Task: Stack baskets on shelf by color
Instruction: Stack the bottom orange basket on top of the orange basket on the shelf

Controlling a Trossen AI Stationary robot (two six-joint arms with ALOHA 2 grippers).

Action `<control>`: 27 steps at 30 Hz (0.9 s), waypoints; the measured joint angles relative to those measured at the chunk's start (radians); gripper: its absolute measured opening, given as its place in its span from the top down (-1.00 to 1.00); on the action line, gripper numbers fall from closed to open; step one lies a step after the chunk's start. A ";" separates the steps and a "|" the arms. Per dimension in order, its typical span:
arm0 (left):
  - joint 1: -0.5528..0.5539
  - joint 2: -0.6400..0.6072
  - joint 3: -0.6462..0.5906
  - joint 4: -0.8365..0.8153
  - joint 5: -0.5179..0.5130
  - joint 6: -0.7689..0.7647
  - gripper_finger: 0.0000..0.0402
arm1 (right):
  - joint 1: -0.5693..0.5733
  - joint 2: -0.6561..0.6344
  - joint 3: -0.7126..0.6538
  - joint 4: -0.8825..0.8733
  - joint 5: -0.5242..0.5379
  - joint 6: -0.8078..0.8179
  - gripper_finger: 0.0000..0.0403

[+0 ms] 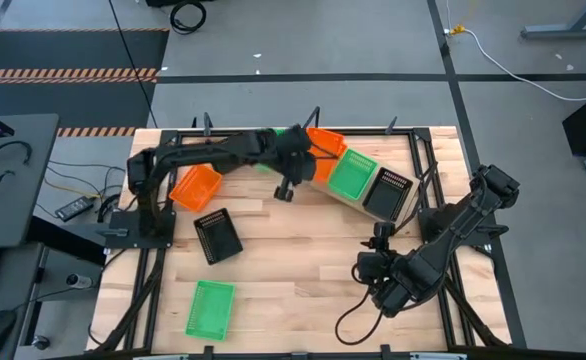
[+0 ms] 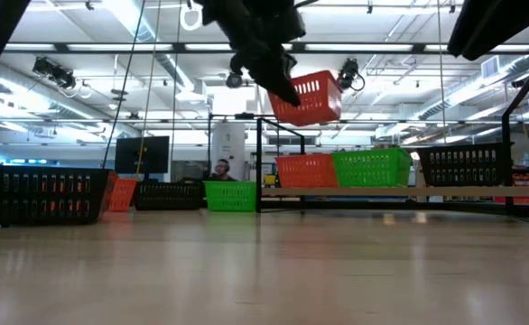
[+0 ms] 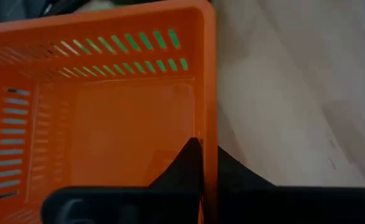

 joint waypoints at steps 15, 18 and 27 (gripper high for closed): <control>0.146 0.072 -0.001 0.087 0.162 0.204 0.99 | -0.091 0.001 -0.044 -0.105 0.131 0.023 0.22; 0.164 0.092 0.000 0.091 0.197 0.208 0.99 | -0.101 0.001 -0.044 -0.099 0.131 0.016 0.22; 0.167 0.145 0.000 0.173 0.184 0.239 0.99 | -0.105 0.001 -0.043 -0.099 0.134 -0.030 0.22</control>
